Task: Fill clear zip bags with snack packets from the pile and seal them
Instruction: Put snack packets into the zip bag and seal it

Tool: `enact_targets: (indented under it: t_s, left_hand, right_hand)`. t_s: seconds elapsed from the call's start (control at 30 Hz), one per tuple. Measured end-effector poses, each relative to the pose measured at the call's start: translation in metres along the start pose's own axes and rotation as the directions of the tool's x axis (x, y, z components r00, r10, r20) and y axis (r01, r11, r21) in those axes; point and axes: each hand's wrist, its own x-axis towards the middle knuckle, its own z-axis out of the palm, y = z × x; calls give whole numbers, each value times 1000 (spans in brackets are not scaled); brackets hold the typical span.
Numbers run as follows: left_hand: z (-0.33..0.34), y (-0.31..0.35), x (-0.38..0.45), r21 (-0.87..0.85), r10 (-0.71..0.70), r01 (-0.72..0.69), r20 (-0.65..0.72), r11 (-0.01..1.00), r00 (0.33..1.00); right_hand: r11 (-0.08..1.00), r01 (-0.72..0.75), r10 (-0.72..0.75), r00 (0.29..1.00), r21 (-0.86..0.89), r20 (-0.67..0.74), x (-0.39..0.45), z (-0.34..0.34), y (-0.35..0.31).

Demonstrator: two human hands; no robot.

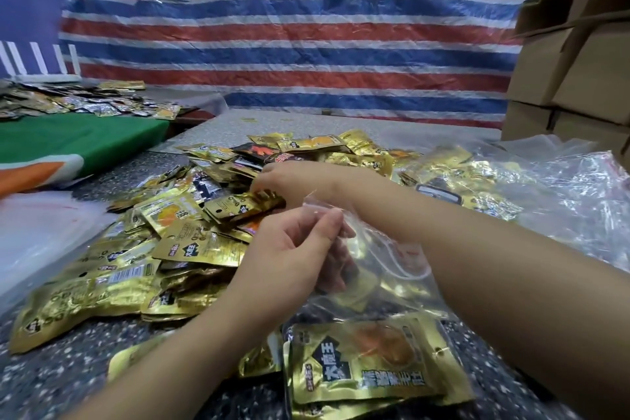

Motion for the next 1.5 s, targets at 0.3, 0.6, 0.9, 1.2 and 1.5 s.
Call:
enact_targets:
  t_s: [0.3, 0.6, 0.9, 1.2, 1.5]
  left_hand:
    - [-4, 2, 2, -40, -10, 9, -14, 999, 1000]
    - [-4, 1, 1, 6, -2, 2, -22, 1000, 1000]
    - [-4, 5, 2, -35, -26, 25, -26, 999, 999]
    - [-8, 8, 4, -100, -35, 24, -108, 995, 994]
    - [-9, 9, 2, -87, -4, -6, -119, 996, 993]
  right_hand:
    - [964, 16, 1, 998, -264, 66, 16, -8, -17]
    - [994, -72, 65, 994, -78, -83, 3, 6, -7]
    - [412, 16, 615, 733, 911, -291, -72, -23, 20]
    - [-388, 632, 749, 640, 671, -171, -174, -64, 17]
    - [-33, 449, 631, 702, 893, -330, -179, -60, 9]
